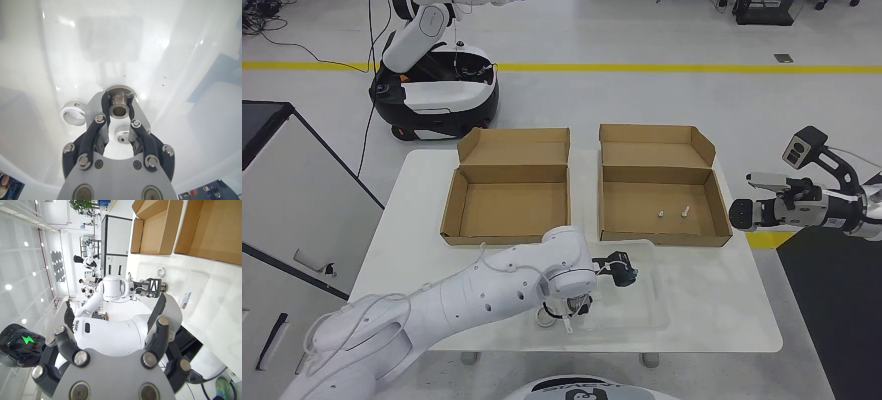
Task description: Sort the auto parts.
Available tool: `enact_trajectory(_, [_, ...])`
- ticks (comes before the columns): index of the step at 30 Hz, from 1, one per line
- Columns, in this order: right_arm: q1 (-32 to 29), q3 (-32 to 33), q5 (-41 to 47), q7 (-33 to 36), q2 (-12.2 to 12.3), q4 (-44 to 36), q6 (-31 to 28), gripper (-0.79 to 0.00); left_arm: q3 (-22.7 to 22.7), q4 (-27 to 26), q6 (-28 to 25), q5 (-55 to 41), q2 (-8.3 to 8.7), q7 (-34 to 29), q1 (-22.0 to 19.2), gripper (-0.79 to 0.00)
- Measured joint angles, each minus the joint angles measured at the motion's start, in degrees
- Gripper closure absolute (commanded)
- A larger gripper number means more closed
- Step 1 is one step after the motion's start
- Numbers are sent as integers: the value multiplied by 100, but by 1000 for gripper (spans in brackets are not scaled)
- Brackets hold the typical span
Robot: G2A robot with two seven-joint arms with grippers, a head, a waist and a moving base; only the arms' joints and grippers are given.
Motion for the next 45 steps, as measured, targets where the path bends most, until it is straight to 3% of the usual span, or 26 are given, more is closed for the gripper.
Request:
enact_trajectory(8, [0, 0, 0, 0, 0, 0, 0, -785, -139, -408, 25, -53, 108, -30, -87, 0])
enact_trajectory(16, [0, 0, 0, 0, 0, 0, 0, -785, -255, -953, 46, -408, 344, -29, -378, 0])
enact_trajectory(23, [0, 0, 0, 0, 0, 0, 0, -785, -944, -1438, -306, -965, 647, 8, -287, 0])
enact_trajectory(29, [0, 0, 0, 0, 0, 0, 0, -785, -1839, -1692, -1037, -1120, 1028, 269, 190, 0])
enact_trajectory(35, [0, 0, 0, 0, 0, 0, 0, -785, -2550, -1794, -1829, -1380, 1489, 1056, 791, 0])
enact_trajectory(41, [0, 0, 0, 0, 0, 0, 0, -785, -3255, -1507, -2982, -1882, 2026, 2203, 1438, 0])
enact_trajectory(45, [0, 0, 0, 0, 0, 0, 0, -785, -3619, -1209, -4051, -1950, 2451, 3271, 1850, 0])
